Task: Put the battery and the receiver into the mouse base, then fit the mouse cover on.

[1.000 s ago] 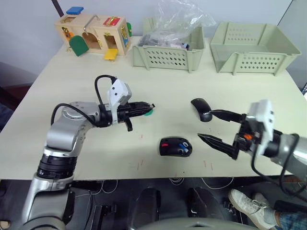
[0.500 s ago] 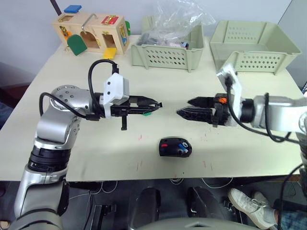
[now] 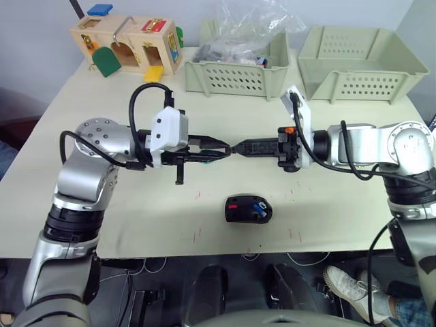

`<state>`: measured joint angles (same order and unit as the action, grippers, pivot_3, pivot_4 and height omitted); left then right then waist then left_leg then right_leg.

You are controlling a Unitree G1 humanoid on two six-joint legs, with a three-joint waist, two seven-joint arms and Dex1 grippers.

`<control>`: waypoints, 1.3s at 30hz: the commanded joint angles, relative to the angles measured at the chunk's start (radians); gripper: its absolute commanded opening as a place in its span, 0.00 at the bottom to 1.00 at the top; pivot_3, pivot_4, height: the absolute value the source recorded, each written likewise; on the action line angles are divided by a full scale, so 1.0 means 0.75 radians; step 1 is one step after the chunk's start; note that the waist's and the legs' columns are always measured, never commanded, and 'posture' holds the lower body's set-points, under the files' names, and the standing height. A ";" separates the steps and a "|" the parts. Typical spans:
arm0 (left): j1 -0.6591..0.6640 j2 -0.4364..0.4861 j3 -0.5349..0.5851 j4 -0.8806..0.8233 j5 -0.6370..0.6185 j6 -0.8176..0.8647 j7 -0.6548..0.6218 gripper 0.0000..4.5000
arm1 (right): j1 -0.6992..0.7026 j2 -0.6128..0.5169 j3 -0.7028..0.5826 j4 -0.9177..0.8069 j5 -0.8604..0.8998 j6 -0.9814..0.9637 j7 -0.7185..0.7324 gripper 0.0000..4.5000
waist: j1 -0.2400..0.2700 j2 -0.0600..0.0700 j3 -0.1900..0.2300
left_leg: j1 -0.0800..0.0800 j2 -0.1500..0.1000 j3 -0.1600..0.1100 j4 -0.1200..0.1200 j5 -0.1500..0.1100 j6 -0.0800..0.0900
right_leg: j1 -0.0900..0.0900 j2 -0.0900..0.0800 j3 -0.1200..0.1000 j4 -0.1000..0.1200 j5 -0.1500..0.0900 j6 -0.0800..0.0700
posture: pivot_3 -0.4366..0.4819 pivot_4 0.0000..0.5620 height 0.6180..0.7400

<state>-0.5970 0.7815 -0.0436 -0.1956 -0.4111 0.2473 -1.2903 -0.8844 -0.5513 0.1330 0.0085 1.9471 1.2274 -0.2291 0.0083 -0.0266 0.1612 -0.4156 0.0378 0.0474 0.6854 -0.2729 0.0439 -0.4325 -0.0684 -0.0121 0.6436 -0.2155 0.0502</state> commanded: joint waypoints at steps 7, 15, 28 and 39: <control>-0.015 -0.007 0.016 -0.044 0.003 -0.072 0.023 0.01 | -0.049 0.066 -0.124 0.067 0.034 0.112 -0.002 0.60 | 0.001 0.000 0.000 | -0.001 0.000 0.000 -0.001 0.000 0.000 | 0.000 0.000 -0.001 -0.001 0.000 0.000 | 0.48 0.27 1.00; -0.008 -0.004 0.019 -0.032 0.009 -0.086 0.024 0.01 | -0.045 0.072 -0.137 0.083 0.034 0.148 0.018 0.31 | -0.007 0.000 0.000 | -0.001 0.000 0.000 -0.001 0.000 0.000 | 0.000 0.000 -0.001 -0.001 0.000 0.000 | 0.48 0.27 1.00; -0.011 -0.015 0.003 -0.019 0.033 -0.118 0.028 0.01 | -0.019 0.111 -0.148 0.077 0.034 0.138 0.002 0.31 | -0.028 0.000 0.000 | -0.001 0.000 -0.001 -0.001 0.000 0.000 | 0.000 0.000 -0.001 -0.001 0.000 0.000 | 0.48 0.27 1.00; -0.014 -0.016 0.001 -0.017 0.048 -0.115 0.038 0.01 | -0.017 0.110 -0.152 0.080 0.034 0.144 0.004 0.31 | -0.028 0.000 0.000 | -0.001 0.000 -0.001 -0.001 0.000 0.000 | 0.000 0.000 0.000 -0.001 0.000 0.001 | 0.48 0.27 1.00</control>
<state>-0.5969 0.7668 -0.0499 -0.1934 -0.3744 0.1684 -1.2684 -0.8916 -0.4643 0.0590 0.0877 1.9471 1.3363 -0.2318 -0.0131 -0.0265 0.1613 -0.4163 0.0379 0.0471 0.6849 -0.2730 0.0439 -0.4327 -0.0682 -0.0124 0.6429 -0.2153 0.0506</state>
